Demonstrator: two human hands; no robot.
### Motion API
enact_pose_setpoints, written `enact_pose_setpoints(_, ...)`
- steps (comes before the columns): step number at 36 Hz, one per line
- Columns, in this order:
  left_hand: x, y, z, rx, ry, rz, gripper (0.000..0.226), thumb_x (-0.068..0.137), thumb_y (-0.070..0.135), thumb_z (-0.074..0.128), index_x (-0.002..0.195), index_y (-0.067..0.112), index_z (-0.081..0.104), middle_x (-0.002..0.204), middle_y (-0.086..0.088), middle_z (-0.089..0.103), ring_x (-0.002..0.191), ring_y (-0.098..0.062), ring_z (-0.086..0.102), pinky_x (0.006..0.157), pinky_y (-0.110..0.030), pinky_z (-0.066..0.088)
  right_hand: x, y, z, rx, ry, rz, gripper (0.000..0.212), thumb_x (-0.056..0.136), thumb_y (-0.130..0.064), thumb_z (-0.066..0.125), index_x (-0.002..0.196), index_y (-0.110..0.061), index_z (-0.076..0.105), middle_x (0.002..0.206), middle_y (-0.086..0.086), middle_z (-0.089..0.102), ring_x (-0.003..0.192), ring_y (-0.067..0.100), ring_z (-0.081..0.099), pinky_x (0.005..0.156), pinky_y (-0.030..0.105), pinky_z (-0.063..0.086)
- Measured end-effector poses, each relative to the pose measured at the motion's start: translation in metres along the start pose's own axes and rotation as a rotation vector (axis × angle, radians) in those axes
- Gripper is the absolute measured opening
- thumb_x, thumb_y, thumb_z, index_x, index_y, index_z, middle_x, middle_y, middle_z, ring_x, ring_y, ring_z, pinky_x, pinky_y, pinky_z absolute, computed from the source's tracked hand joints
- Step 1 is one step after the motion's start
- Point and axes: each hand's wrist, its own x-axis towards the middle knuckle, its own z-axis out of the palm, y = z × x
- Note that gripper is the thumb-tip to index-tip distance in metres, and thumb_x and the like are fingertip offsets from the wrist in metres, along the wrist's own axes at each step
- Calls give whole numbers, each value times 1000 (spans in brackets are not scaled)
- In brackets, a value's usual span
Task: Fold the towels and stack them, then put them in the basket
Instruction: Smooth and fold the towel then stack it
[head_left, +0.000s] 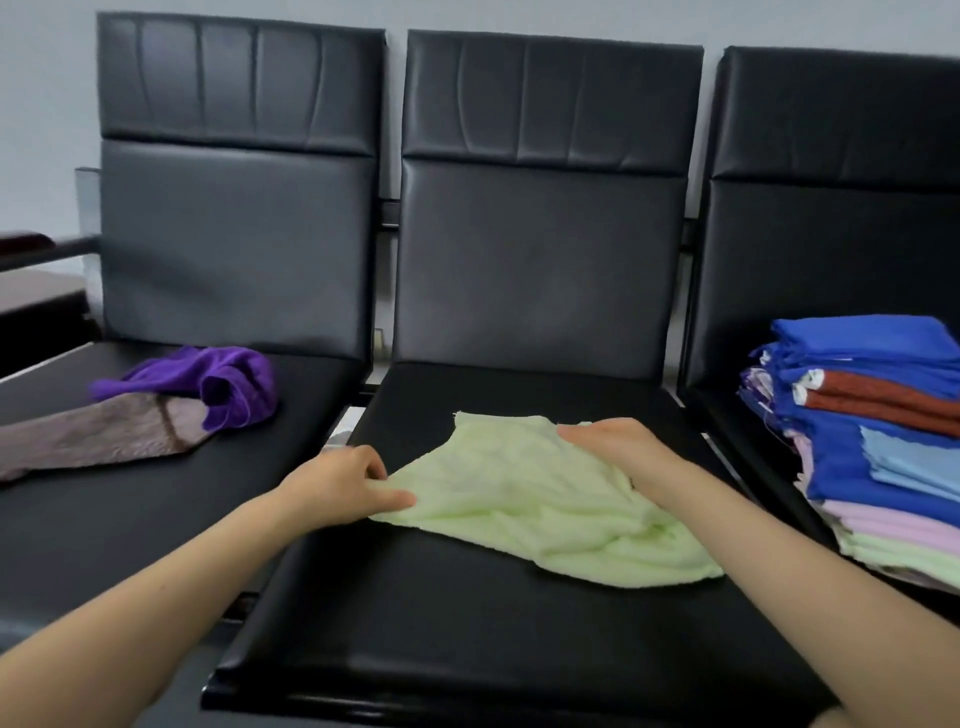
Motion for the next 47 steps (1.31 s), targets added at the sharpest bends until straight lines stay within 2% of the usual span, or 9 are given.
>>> enact_pose_setpoints(3,-8,4,1,99,-57,68,36,81,58,61,73,24,54,78,6,61,78,-11,56,71,-29,45,-4,-2,6,-82,-81,43,61,76,-47,78,125,-16,58,113,-1,64,102,19,62,87,33,51)
enact_pose_setpoints(9,-27,12,-2,-302,-27,110,27,96,32,53,78,12,51,68,3,54,64,-10,51,59,-17,41,-34,5,18,-372,-174,-87,22,89,-35,67,74,-21,59,76,-7,59,65,5,56,52,15,38)
enact_pose_setpoints(13,-36,15,-7,-973,-73,28,44,84,37,57,103,-3,60,85,-17,63,73,-18,57,71,-29,47,-50,8,27,-294,-222,-32,17,88,-35,67,93,-19,66,92,-2,66,83,13,64,71,27,49)
enact_pose_setpoints(16,-39,19,-8,-1257,-78,-29,26,97,22,53,105,0,63,91,-15,66,76,-19,63,79,-35,51,-64,9,41,-1,-276,90,19,91,-25,67,103,-11,67,91,4,72,80,18,69,66,26,52)
enact_pose_setpoints(22,-31,28,-21,-1522,-28,-150,8,92,17,58,84,15,59,74,-2,60,60,-14,61,54,-25,50,-73,-8,46,489,-183,25,26,94,-21,61,115,-6,65,108,14,71,99,29,68,87,38,53)
enact_pose_setpoints(32,-1,54,-52,-1494,41,-42,32,89,5,54,120,8,63,89,-7,67,63,-15,60,48,-22,47,-63,-51,-29,920,-30,-91,25,98,-23,54,116,-7,61,107,14,68,95,26,65,70,36,49)
enact_pose_setpoints(37,32,89,-71,-1310,184,-20,16,88,8,62,102,13,68,76,-2,60,59,-12,51,43,-20,42,-36,-71,-59,914,44,-235,14,101,-18,48,103,-15,61,97,8,68,86,21,66,66,34,48)
enact_pose_setpoints(41,69,110,-87,-1110,350,22,5,87,18,67,88,14,68,75,-3,61,54,-14,50,41,-21,39,3,-84,-74,928,135,-313,21,100,-18,50,118,-16,60,109,10,68,94,23,67,69,35,52)
enact_pose_setpoints(47,140,123,-81,-1289,384,-106,35,85,25,73,113,6,62,97,-7,61,70,-18,59,70,-32,57,73,-68,-69,825,333,-271,17,97,-10,53,104,-21,63,101,7,68,93,24,64,90,39,53)
